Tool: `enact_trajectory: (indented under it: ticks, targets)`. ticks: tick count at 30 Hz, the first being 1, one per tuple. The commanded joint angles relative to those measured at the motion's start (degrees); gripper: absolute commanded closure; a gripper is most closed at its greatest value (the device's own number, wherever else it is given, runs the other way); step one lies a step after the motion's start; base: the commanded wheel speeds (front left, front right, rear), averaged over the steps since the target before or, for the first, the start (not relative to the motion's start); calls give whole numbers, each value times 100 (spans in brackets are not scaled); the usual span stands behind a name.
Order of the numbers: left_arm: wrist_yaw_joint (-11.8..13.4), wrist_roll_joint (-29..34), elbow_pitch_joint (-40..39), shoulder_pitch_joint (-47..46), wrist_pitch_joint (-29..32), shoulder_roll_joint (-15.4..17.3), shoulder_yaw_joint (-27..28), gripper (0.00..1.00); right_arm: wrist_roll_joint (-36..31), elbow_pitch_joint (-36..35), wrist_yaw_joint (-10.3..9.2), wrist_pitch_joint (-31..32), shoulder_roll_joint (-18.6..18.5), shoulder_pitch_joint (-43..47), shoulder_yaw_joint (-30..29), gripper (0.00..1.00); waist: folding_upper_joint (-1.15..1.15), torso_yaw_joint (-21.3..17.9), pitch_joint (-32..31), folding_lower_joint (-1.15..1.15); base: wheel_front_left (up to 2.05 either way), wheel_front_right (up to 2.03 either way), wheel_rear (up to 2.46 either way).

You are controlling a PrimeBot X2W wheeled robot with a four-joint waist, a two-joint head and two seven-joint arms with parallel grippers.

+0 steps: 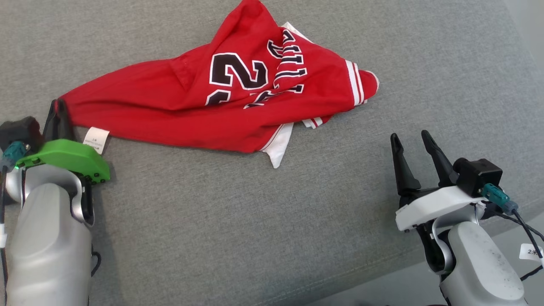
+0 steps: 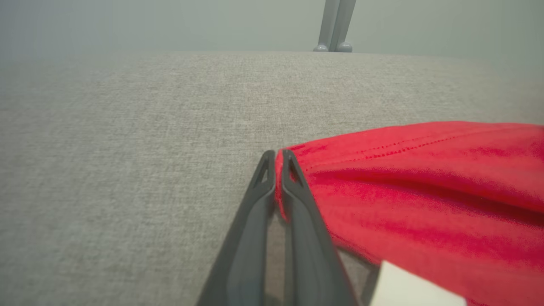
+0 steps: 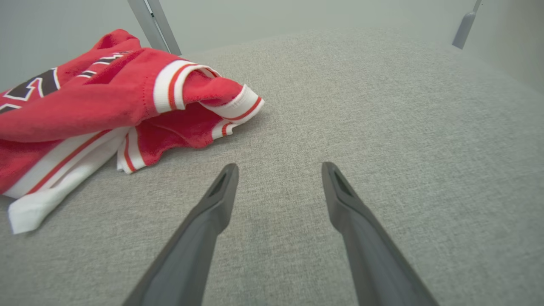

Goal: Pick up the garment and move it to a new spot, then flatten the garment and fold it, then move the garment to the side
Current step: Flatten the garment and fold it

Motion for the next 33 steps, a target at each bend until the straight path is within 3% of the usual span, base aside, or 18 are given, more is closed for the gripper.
enact_trajectory:
  ticks: [1, 6, 18, 19, 20, 21, 28, 33]
  targets:
    - [91, -71, -86, 275, 13, 29, 130, 100, -4, 11, -6, -17, -10, 13, 29, 0, 0, 281, -215, 0, 0, 0, 0]
    - [268, -152, -657, 972, 11, -164, 554, 100, 27, 111, -6, -17, -45, 96, 178, 0, 0, 688, -436, 0, 0, 0, 0]
    - [375, -40, -1006, 2014, 11, -637, 979, 100, 214, 309, -6, -18, -139, 58, 735, 0, 0, 1403, -769, 0, 0, 0, 0]
    - [357, -6, -1040, 2029, 11, -660, 964, 87, 219, 328, -6, -18, -145, 43, 772, 0, 0, 1439, -796, 0, 0, 0, 0]
    - [325, 30, -1093, 2049, 9, -685, 928, 18, 239, 352, -6, -18, -144, 24, 811, 0, 0, 1475, -823, 0, 0, 0, 0]
    - [309, 54, -1151, 2075, 8, -711, 904, 0, 260, 383, -6, -18, -140, -5, 840, 0, 0, 1506, -844, 0, 0, 0, 0]
    - [163, 214, -1510, 2249, 7, -802, 615, 0, 372, 661, -6, -18, -86, -240, 1106, 0, 0, 1746, -934, 0, 0, 0, 0]
    - [69, 24, -1712, 2403, 7, -827, 63, 0, 362, 1148, -6, -18, -60, -640, 1278, 0, 0, 2018, -914, 0, 0, 0, 0]
